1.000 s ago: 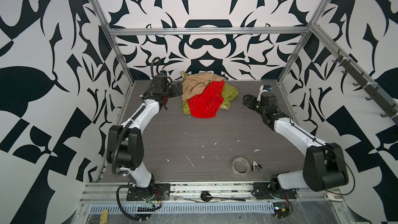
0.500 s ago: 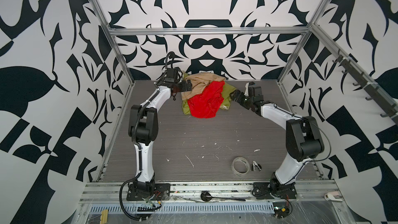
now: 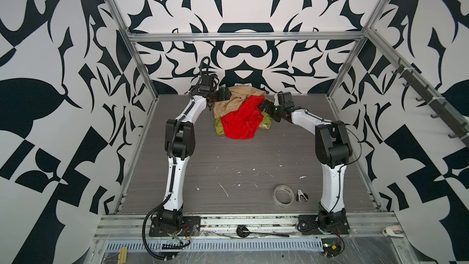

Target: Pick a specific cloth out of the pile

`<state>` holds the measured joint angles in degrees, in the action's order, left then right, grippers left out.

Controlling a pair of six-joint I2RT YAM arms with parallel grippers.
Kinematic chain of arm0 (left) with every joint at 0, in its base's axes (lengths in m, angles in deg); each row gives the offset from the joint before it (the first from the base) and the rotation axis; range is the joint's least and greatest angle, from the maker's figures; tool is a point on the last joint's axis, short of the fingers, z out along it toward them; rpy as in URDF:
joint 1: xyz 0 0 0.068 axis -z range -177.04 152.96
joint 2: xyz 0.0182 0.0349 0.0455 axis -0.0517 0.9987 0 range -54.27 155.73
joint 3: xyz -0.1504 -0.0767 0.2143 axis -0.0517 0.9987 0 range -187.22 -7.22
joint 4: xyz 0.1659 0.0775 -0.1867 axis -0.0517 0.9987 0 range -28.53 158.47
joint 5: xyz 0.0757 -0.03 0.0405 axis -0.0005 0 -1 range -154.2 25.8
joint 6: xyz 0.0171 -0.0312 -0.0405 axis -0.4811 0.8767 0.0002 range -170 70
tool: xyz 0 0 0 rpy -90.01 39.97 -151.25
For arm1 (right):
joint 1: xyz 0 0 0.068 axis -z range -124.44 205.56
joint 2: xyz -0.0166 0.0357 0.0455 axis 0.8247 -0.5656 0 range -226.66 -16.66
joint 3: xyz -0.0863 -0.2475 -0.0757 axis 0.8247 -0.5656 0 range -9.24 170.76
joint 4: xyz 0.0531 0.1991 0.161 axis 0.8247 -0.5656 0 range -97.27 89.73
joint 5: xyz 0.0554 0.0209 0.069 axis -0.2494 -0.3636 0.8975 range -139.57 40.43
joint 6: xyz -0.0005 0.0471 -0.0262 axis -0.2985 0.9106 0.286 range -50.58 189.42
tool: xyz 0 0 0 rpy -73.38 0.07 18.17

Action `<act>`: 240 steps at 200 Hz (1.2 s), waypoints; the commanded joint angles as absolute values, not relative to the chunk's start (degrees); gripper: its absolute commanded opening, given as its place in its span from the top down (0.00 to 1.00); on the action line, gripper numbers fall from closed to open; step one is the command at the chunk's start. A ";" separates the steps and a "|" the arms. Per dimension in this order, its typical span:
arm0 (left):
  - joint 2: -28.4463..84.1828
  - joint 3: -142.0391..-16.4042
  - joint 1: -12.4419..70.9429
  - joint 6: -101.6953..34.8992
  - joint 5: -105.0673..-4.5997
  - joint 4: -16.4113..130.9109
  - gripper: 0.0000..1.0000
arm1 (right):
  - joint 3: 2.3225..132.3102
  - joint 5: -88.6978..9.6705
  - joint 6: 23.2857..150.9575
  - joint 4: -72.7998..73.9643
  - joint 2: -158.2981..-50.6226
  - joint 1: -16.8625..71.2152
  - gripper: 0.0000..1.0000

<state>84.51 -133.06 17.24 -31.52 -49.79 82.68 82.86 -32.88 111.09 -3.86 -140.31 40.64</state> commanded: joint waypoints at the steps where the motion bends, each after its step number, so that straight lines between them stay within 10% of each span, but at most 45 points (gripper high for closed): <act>1: 86.30 -135.66 18.08 -30.05 -47.77 81.21 0.08 | 88.15 -32.27 110.65 -5.24 -141.36 40.27 0.01; 240: 66.41 -94.03 16.76 -28.47 -52.53 69.93 0.10 | 104.94 -28.48 104.66 -16.94 -151.44 34.75 0.13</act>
